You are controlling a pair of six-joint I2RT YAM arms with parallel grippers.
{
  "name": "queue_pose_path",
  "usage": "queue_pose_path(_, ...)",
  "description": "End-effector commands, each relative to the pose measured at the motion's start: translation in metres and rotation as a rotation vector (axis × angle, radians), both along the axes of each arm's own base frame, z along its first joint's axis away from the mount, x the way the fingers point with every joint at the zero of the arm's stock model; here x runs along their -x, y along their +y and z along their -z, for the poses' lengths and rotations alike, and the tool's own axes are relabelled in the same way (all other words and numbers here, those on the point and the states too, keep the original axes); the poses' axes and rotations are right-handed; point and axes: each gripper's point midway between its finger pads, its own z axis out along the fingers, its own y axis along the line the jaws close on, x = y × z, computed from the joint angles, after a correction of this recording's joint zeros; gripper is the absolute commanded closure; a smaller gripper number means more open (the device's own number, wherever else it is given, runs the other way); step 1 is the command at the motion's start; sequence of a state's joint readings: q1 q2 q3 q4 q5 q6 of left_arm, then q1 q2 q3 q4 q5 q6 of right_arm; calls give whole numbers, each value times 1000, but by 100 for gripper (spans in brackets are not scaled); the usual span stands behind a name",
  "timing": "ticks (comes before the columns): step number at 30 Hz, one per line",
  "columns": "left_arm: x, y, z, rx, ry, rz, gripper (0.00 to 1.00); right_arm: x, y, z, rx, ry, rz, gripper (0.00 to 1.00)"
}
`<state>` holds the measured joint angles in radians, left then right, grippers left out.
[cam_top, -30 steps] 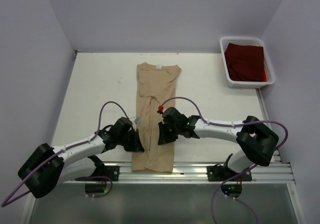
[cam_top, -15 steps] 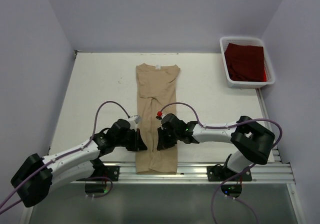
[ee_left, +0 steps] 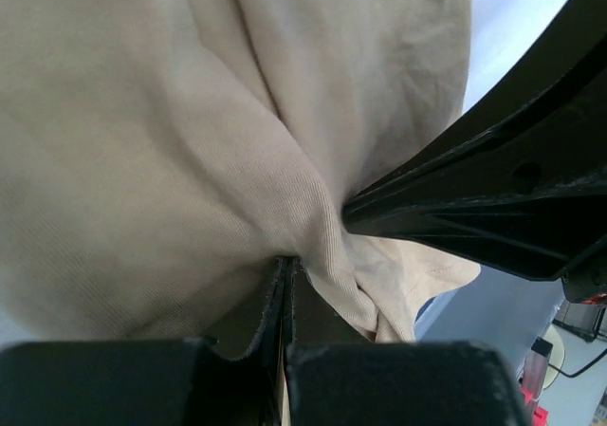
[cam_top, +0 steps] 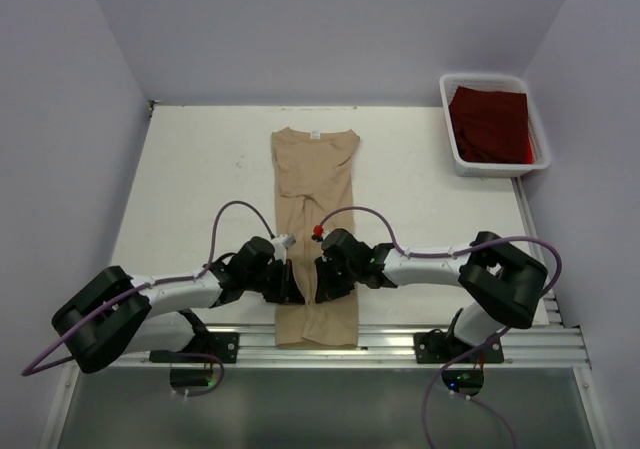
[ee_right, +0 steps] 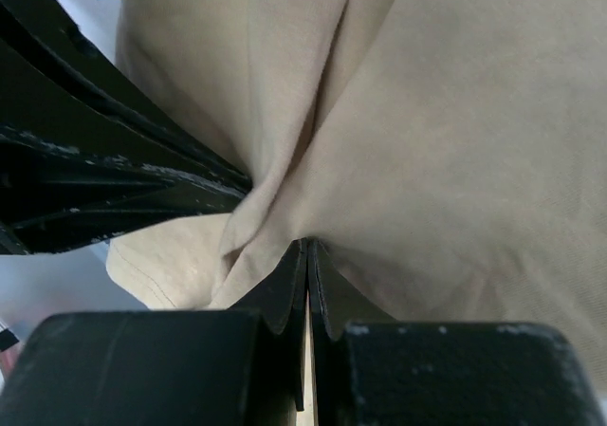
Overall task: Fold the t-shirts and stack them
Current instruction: Fold the tshirt
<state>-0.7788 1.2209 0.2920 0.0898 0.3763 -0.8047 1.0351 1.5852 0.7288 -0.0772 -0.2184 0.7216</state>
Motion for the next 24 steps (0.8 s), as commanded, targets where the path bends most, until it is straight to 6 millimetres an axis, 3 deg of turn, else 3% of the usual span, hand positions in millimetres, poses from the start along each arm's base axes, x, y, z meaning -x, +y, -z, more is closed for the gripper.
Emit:
queue_pose_path(1, -4, -12, -3, 43, -35, 27, 100, -7, 11, -13, -25, -40, -21, 100)
queue_pose_path(4, -7, -13, -6, 25, -45, 25, 100, -5, 14, -26, -67, -52, -41, 100)
queue_pose_path(7, -14, -15, -23, 30, -94, 16, 100, -3, 15, -39, -103, -64, -49, 100)
queue_pose_path(8, -19, -20, -39, 59, -130, 13, 100, -4, 14, -41, -107, -70, -46, 99)
queue_pose_path(10, -20, -14, -43, 21, -138, 0, 100, -6, 8, -49, -104, -100, -31, 88)
queue_pose_path(11, -25, -16, -57, 36, -169, -9, 100, -8, 5, -51, -94, -115, -18, 79)
queue_pose_path(13, -29, -4, -55, -26, -179, -48, 100, -13, -9, -53, -34, -134, 27, 66)
queue_pose_path(15, -37, 8, -51, -97, -208, -93, 100, -27, -23, -52, 44, -184, 99, 64)
queue_pose_path(17, -43, 15, -43, -152, -216, -118, 100, -39, -41, -45, 141, -232, 159, 67)
queue_pose_path(19, -53, 21, -37, -204, -246, -142, 100, -46, -49, -43, 201, -248, 186, 76)
queue_pose_path(20, -56, 23, -30, -238, -240, -145, 100, -50, -53, -38, 235, -255, 200, 92)
queue_pose_path(21, -65, 26, -27, -272, -267, -167, 100, -60, -55, -40, 259, -287, 230, 98)
queue_pose_path(24, -79, 28, -16, -314, -272, -182, 100, -76, -62, -32, 311, -297, 271, 100)
